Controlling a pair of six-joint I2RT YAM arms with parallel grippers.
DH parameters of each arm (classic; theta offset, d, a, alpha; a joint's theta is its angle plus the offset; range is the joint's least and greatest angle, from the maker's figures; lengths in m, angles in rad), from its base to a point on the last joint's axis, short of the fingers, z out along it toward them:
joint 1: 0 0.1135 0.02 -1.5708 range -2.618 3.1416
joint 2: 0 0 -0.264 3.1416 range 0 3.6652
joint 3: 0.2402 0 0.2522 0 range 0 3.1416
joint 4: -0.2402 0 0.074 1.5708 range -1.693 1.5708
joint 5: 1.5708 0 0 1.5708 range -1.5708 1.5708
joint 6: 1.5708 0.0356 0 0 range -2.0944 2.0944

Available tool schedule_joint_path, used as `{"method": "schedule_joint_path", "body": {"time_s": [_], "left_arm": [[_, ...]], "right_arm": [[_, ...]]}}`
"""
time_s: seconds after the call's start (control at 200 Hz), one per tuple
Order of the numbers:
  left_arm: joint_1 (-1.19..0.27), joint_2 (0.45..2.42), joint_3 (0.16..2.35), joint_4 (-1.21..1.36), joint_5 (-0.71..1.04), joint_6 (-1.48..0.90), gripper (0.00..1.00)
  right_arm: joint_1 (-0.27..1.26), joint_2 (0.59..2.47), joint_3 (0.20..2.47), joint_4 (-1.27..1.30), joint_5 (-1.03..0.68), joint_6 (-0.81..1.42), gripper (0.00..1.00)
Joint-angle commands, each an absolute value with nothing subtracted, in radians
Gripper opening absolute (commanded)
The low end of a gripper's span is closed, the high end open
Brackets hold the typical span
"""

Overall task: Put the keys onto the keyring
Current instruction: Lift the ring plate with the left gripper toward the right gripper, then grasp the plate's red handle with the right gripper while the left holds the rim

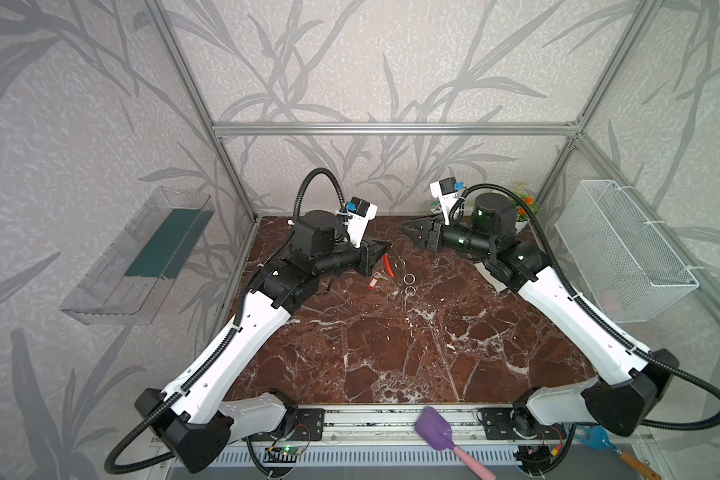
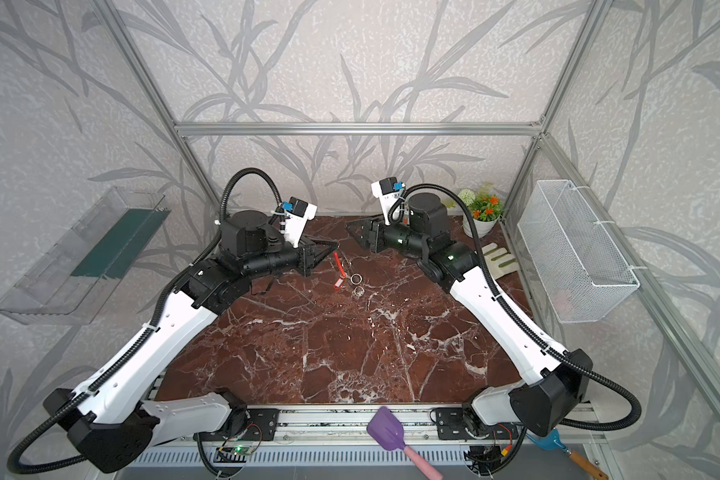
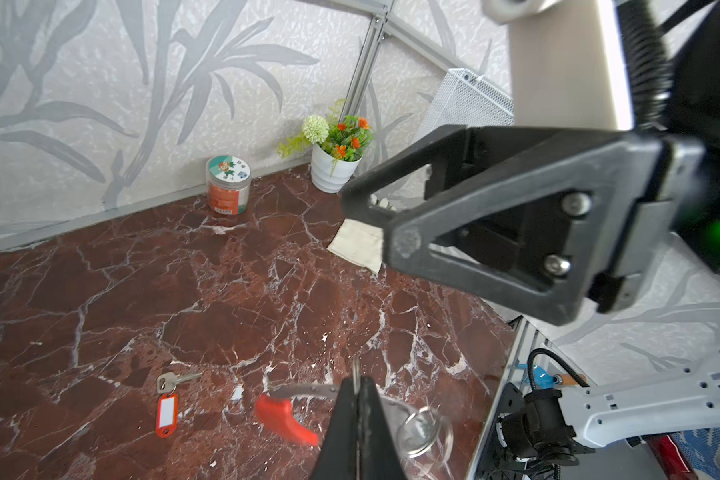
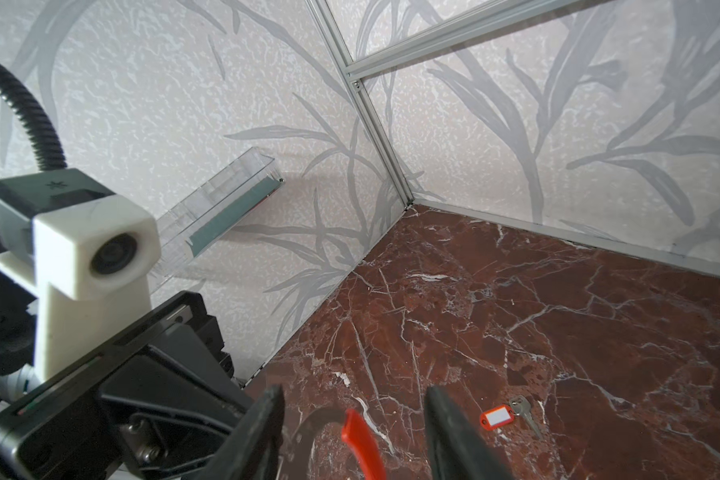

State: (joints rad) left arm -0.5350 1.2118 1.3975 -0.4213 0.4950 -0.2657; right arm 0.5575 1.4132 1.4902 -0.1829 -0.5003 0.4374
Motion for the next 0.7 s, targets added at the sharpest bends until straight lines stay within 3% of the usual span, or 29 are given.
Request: {"method": "schedule_joint_path", "body": {"time_s": [0.0, 0.135, 0.305, 0.57, 0.695], "left_arm": [[-0.479, 1.207, 1.402, -0.336, 0.635, -0.305, 0.00], [-0.398, 1.226, 1.394, -0.204, 0.769, -0.428, 0.00], [-0.388, 1.227, 1.369, -0.028, 0.853, -0.473, 0.00], [-0.386, 1.294, 1.449, -0.025, 0.937, -0.484, 0.00], [-0.383, 1.303, 1.447, 0.016, 0.966, -0.513, 0.00]], "right_arm": [[0.528, 1.438, 1.534, -0.124, -0.615, 0.474, 0.50], [0.446, 1.427, 1.517, -0.031, -0.719, 0.557, 0.41], [0.427, 1.375, 1.514, -0.084, -0.770, 0.488, 0.41], [0.428, 1.362, 1.474, 0.028, -0.822, 0.546, 0.41], [0.429, 1.353, 1.454, 0.099, -0.843, 0.597, 0.37]]}}
